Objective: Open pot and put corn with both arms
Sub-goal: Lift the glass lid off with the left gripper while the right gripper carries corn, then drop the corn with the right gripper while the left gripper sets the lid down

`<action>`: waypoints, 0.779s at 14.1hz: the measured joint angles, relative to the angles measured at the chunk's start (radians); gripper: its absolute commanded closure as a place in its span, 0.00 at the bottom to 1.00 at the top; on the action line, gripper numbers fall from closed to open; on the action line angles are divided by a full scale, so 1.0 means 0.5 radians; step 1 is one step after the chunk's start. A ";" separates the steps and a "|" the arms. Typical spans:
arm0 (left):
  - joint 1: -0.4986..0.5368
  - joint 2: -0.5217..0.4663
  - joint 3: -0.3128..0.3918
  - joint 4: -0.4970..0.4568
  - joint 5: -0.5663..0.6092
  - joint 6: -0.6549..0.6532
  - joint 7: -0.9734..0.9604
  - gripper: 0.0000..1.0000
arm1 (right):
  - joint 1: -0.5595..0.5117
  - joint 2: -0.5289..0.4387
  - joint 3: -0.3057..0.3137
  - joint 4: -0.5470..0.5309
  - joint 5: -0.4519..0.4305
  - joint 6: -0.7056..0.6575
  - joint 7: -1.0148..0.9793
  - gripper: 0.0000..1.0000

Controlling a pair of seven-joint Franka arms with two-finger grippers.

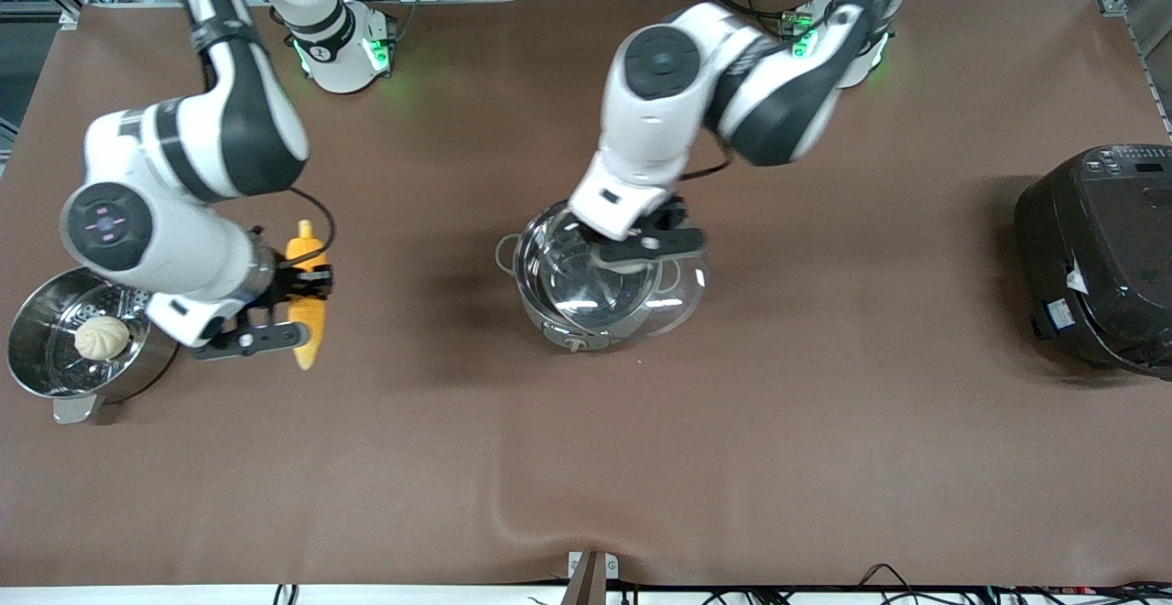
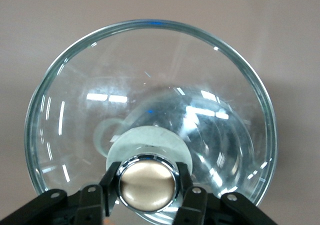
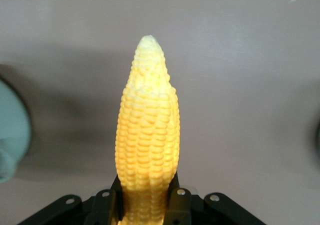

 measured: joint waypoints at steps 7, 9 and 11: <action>0.787 -0.024 0.012 -0.120 -0.005 -0.113 0.229 1.00 | 0.736 0.093 0.006 0.005 0.266 0.476 0.924 0.87; 0.925 0.010 0.010 -0.181 -0.007 -0.115 0.377 1.00 | 0.926 0.220 0.004 -0.004 0.231 0.712 1.168 0.86; 1.010 0.067 0.007 -0.267 -0.010 -0.093 0.519 1.00 | 1.010 0.359 -0.002 -0.010 0.152 0.854 1.300 0.78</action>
